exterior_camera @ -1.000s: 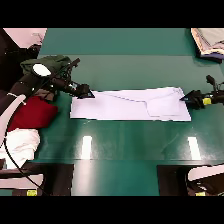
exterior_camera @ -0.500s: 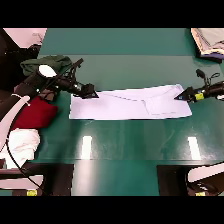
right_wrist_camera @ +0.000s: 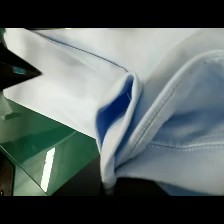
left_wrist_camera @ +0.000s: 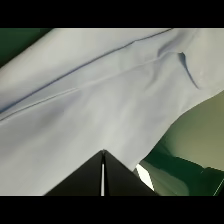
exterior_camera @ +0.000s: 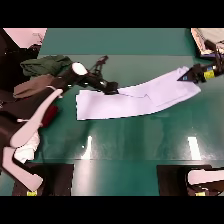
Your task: Fold the shirts.
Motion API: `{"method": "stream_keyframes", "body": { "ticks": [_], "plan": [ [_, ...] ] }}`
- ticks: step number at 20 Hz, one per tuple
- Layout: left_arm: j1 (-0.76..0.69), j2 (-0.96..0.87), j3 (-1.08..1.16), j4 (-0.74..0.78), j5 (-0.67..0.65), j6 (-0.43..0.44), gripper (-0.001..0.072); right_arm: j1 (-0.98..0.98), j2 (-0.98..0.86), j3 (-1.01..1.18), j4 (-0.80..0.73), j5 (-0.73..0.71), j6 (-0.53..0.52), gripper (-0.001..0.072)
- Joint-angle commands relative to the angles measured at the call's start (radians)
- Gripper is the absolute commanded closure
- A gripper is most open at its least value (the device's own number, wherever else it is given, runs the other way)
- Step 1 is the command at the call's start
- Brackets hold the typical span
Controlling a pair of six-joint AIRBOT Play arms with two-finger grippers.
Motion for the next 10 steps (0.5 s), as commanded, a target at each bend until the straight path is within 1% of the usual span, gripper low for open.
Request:
{"method": "stream_keyframes", "body": {
  "ticks": [1,5,8,10],
  "plan": [
    [-0.088,-0.158,0.149,0.001,-0.002,-0.031,0.0684,0.142,0.031,0.150,0.001,0.014,0.083,0.0700],
    [-0.121,-0.243,0.204,0.007,0.000,-0.058,0.0684,0.301,0.011,0.298,0.000,0.021,0.109,0.0700],
    [-0.119,-0.249,0.207,0.047,0.009,-0.085,0.0684,0.377,-0.026,0.390,0.000,0.021,0.121,0.0700],
    [-0.115,-0.247,0.207,0.048,0.002,-0.085,0.0684,0.404,-0.038,0.393,-0.001,0.020,0.123,0.0700]
  ]
}}
